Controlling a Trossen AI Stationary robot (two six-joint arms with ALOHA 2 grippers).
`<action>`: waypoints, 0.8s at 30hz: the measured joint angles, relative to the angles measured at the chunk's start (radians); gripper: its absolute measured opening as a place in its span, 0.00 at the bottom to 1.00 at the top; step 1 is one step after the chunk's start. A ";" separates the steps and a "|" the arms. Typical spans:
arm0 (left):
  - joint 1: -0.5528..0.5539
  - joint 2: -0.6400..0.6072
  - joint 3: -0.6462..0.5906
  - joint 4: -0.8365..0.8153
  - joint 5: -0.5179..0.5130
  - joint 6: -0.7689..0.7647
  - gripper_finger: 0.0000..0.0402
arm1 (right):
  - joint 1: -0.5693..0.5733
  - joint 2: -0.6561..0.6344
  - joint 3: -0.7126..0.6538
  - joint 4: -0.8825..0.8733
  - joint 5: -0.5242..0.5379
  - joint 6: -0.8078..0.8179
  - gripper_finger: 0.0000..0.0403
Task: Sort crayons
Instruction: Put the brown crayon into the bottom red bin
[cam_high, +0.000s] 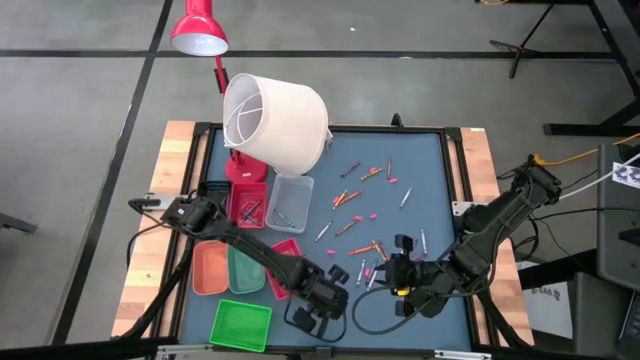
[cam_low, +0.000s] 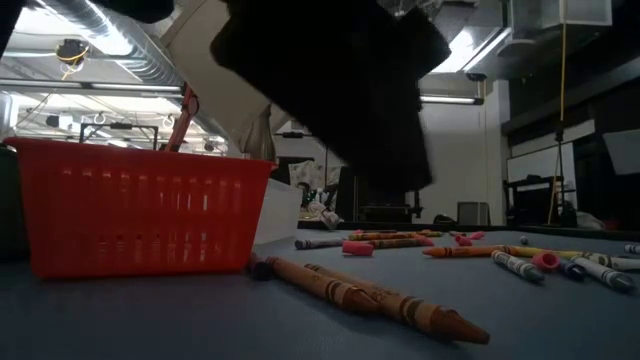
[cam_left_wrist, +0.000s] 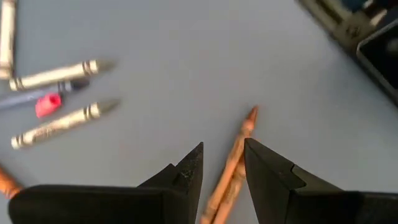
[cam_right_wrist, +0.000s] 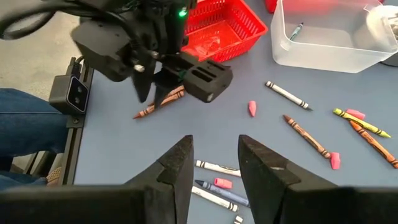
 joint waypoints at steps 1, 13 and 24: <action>-0.004 0.000 -0.012 0.036 0.000 0.000 0.25 | 0.000 0.000 0.000 0.000 0.000 0.000 0.31; -0.046 0.063 -0.059 0.126 0.000 0.001 0.25 | 0.000 0.001 0.000 0.001 -0.001 0.000 0.31; -0.028 0.067 -0.058 0.133 -0.020 0.000 0.25 | 0.000 0.001 0.000 0.001 -0.001 0.000 0.31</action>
